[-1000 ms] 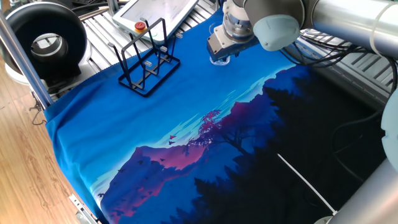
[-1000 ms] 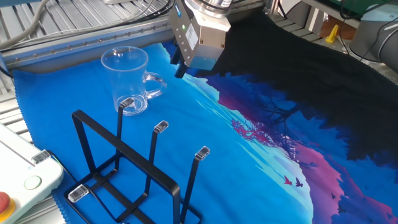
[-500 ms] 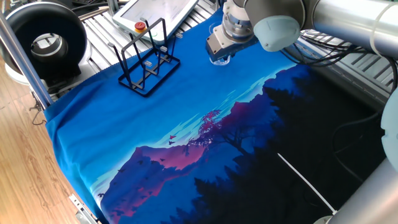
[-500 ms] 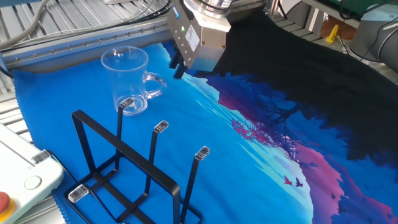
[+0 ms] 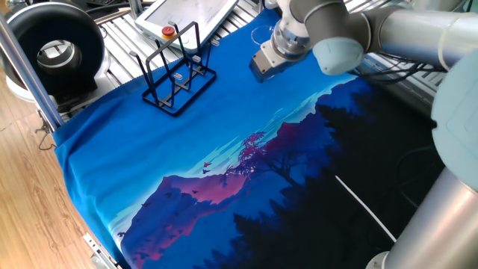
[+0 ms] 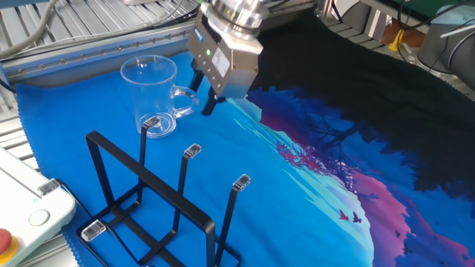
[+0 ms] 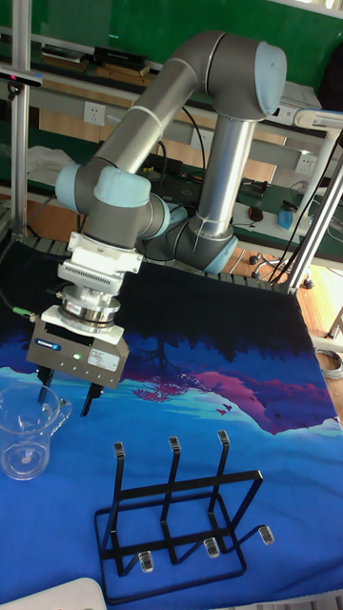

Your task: Put the cup on the cup rack

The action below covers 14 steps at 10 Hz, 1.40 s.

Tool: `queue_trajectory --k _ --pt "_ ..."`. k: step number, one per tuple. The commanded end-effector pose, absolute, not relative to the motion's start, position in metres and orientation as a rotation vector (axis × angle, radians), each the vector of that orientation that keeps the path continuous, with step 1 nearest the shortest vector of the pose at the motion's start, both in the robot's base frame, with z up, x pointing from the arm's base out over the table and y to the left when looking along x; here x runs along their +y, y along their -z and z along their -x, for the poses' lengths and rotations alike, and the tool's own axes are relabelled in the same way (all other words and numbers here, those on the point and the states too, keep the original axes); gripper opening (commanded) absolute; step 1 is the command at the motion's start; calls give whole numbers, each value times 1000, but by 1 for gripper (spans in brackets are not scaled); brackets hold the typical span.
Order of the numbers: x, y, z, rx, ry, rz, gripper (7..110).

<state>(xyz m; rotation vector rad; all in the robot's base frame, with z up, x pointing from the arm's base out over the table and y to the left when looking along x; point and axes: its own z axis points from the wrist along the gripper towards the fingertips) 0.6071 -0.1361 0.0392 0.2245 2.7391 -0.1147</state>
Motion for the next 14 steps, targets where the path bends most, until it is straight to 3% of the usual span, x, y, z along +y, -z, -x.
queue_trajectory --k 1,3,4,8,14 --pt "-127 -40 -617 2698 13 -327 66" --pt "-121 -47 -618 2693 -3 -488 66" --pt "-125 -48 -616 2693 33 -546 44" --pt "-142 -42 -612 2704 127 -605 44" --pt "-136 -41 -615 2668 62 -742 44"
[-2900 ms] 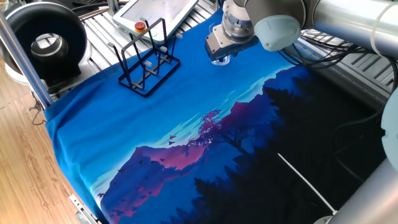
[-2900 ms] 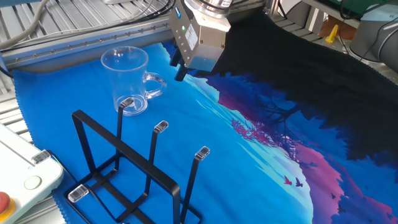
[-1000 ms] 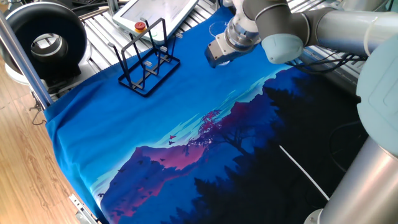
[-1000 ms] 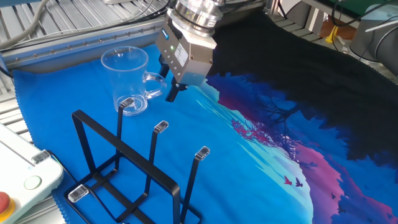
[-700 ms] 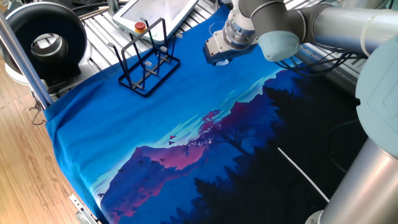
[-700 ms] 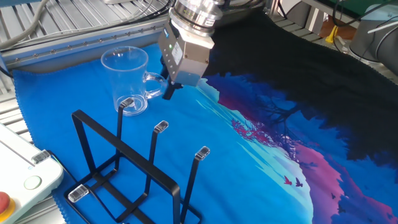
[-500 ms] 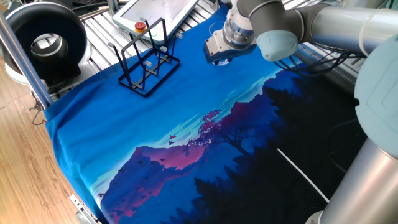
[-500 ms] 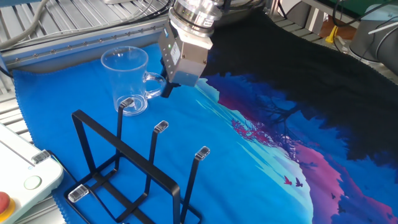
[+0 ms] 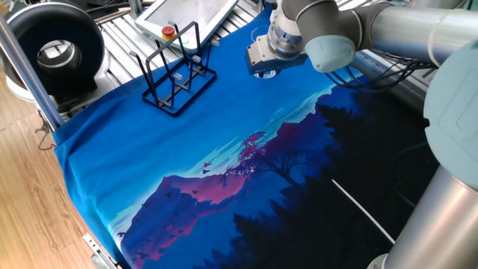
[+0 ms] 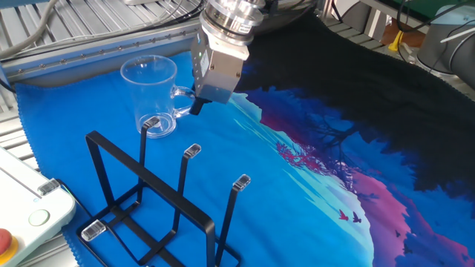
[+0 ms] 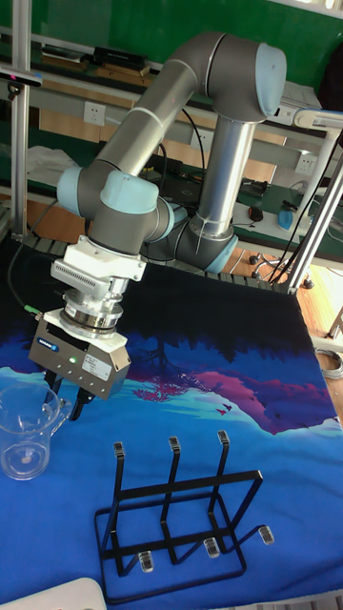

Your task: Put the cup on the cup rack

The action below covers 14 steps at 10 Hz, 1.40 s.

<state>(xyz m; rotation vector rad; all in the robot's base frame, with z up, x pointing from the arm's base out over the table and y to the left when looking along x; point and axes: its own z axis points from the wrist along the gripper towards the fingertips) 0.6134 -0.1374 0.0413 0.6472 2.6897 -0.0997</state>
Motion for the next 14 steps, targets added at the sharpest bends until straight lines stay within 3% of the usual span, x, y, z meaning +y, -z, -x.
queue_trajectory --k 1,14 --pt "-138 -41 -616 2662 70 -752 44" --pt "-147 -38 -613 2613 86 -902 44"
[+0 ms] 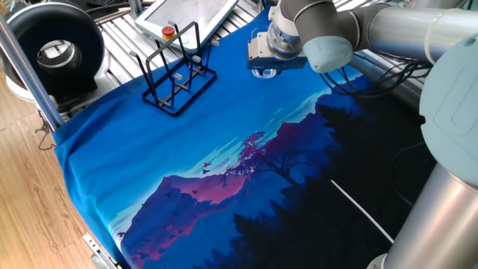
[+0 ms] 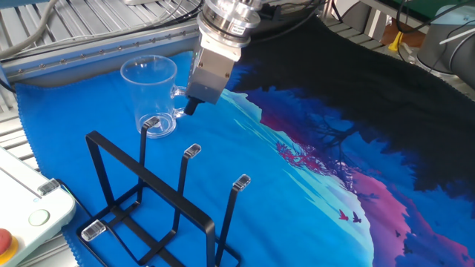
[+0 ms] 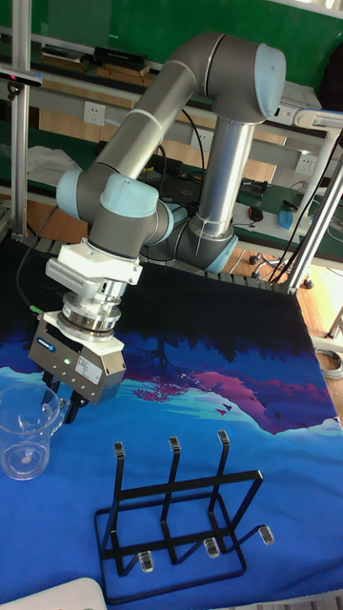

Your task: Put the cup on the cup rack

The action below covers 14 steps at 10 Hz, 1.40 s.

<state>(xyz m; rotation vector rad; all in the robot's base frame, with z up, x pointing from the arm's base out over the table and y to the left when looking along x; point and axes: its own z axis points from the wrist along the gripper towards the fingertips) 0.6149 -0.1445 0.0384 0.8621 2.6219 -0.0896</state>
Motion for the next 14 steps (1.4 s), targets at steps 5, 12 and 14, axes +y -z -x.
queue_trajectory --k 5,12,14 --pt "-145 -34 -613 2617 81 -909 44" --pt "-145 -34 -621 2598 69 -899 22" --pt "-150 -37 -627 2576 89 -873 22"
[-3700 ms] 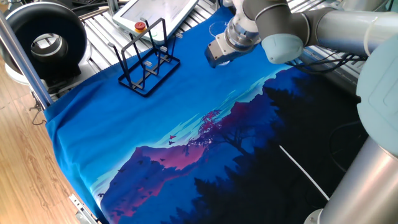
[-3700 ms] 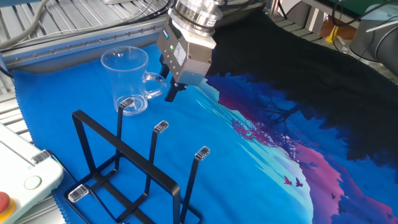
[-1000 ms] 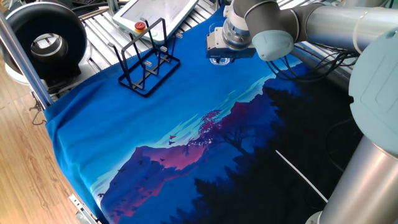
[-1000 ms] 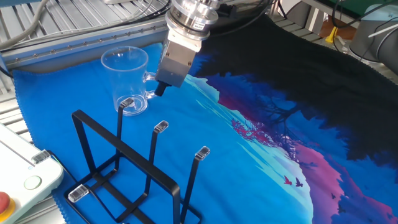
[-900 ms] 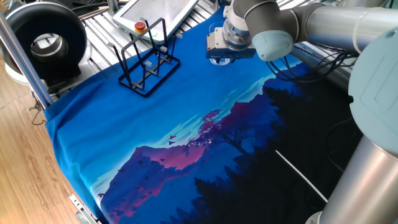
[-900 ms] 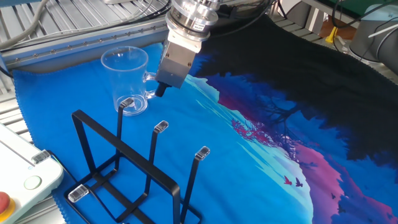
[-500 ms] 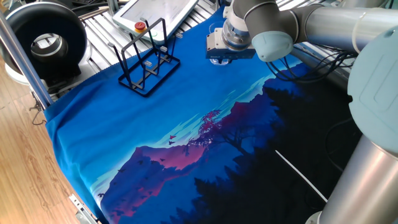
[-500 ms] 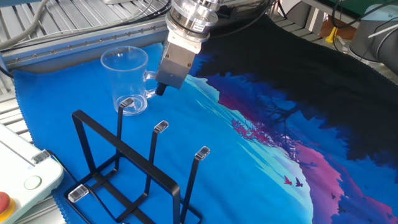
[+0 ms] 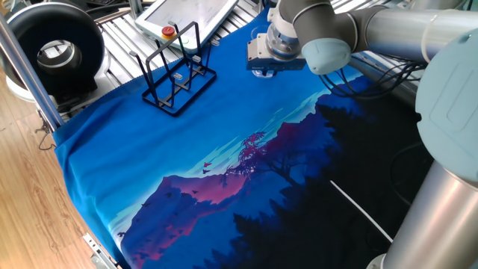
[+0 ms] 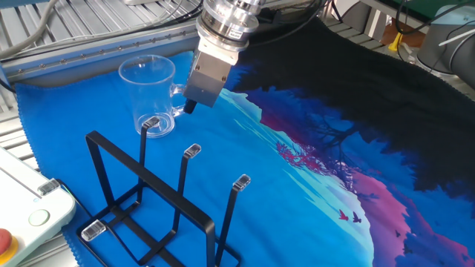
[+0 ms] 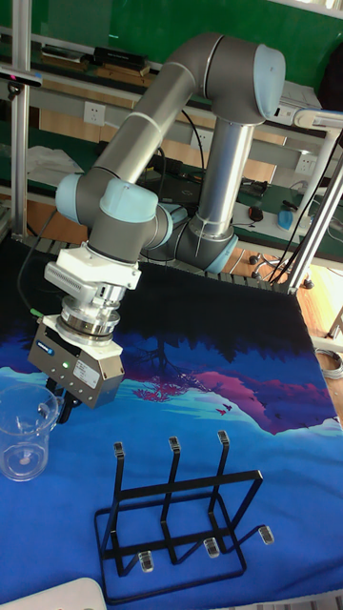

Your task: Put the cup on the cup rack

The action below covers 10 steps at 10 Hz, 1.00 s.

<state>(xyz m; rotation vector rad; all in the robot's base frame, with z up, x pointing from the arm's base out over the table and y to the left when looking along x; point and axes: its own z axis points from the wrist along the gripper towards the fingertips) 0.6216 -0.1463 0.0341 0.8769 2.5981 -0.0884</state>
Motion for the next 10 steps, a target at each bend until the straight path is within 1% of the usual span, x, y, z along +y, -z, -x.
queue_trajectory --k 1,4,10 --pt "-152 -39 -630 2562 94 -864 22" --pt "-151 -44 -635 2538 85 -859 22" --pt "-148 -35 -620 2594 109 -891 22"
